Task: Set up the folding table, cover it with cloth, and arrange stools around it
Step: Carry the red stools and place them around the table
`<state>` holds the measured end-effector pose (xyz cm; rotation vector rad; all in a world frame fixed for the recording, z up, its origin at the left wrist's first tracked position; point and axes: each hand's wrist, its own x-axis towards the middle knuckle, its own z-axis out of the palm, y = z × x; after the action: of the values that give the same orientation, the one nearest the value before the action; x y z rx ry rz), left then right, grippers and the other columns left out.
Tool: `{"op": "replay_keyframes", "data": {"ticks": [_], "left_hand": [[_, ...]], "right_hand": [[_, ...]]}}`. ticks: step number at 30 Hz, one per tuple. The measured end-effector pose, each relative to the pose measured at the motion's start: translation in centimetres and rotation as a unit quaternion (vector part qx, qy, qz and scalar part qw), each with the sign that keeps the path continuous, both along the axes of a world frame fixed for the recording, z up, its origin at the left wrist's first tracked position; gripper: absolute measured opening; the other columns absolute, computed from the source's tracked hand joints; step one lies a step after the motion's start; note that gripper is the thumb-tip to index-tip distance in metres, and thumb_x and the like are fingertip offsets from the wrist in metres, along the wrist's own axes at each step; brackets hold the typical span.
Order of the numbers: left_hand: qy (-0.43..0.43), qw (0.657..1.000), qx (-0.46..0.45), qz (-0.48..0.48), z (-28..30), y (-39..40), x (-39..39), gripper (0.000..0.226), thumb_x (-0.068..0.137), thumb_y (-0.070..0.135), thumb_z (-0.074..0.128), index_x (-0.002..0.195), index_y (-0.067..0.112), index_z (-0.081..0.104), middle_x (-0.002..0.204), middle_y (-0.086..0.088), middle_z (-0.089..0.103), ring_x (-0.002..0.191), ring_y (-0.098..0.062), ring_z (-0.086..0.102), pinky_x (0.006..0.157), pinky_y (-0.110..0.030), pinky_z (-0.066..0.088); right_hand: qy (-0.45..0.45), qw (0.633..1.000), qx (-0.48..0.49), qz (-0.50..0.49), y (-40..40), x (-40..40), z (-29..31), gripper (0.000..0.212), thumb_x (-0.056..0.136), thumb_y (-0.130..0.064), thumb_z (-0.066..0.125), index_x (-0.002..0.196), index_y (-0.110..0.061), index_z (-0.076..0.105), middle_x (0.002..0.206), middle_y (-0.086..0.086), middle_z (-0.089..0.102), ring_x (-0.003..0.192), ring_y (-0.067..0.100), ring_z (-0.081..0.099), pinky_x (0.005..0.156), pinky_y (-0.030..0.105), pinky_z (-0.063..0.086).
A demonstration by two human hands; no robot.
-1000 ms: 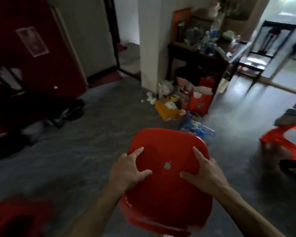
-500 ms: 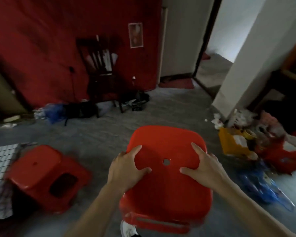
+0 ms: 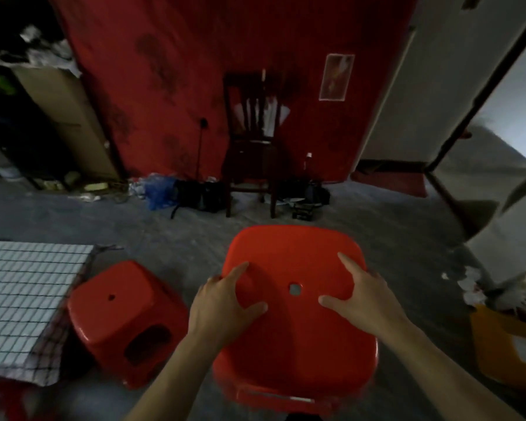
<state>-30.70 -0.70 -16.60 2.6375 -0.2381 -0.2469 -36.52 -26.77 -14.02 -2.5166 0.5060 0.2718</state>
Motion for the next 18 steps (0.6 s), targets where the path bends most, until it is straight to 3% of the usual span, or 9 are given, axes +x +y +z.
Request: {"op": "replay_keyframes", "data": {"ticks": [7, 12, 18], "left_hand": [[0.008, 0.996, 0.021, 0.090, 0.2, 0.1, 10.8, 0.093, 0.067, 0.070, 0.071, 0.148, 0.047, 0.030, 0.127, -0.003, 0.063, 0.119, -0.024, 0.056, 0.098, -0.035, 0.044], [-0.007, 0.989, 0.037, 0.146, 2.2, -0.2, 17.3, 0.093, 0.068, 0.069, 0.071, 0.149, 0.047, 0.030, 0.125, -0.008, 0.061, 0.115, -0.026, 0.058, 0.095, -0.036, 0.046], [-0.013, 0.977, 0.023, 0.210, 2.5, 1.8, 24.8, 0.091, 0.068, 0.069, 0.071, 0.147, 0.050, 0.031, 0.116, -0.006, 0.061, 0.107, -0.024, 0.060, 0.090, -0.035, 0.049]], "right_hand": [[-0.023, 0.995, 0.028, 0.091, -0.5, 15.5, -2.3, 0.111, 0.067, -0.070, 0.071, 0.154, -0.039, 0.009, 0.154, 0.007, 0.035, 0.137, 0.025, 0.042, 0.107, 0.048, 0.044], [-0.043, 0.986, 0.042, 0.154, -0.8, 25.3, -1.1, 0.109, 0.071, -0.063, 0.075, 0.156, -0.034, 0.013, 0.156, 0.003, 0.033, 0.141, 0.022, 0.036, 0.111, 0.045, 0.039], [-0.031, 0.980, 0.038, 0.193, 1.7, 35.8, 0.3, 0.107, 0.071, -0.061, 0.076, 0.155, -0.041, 0.012, 0.148, 0.009, 0.036, 0.135, 0.024, 0.040, 0.106, 0.040, 0.041]]}}
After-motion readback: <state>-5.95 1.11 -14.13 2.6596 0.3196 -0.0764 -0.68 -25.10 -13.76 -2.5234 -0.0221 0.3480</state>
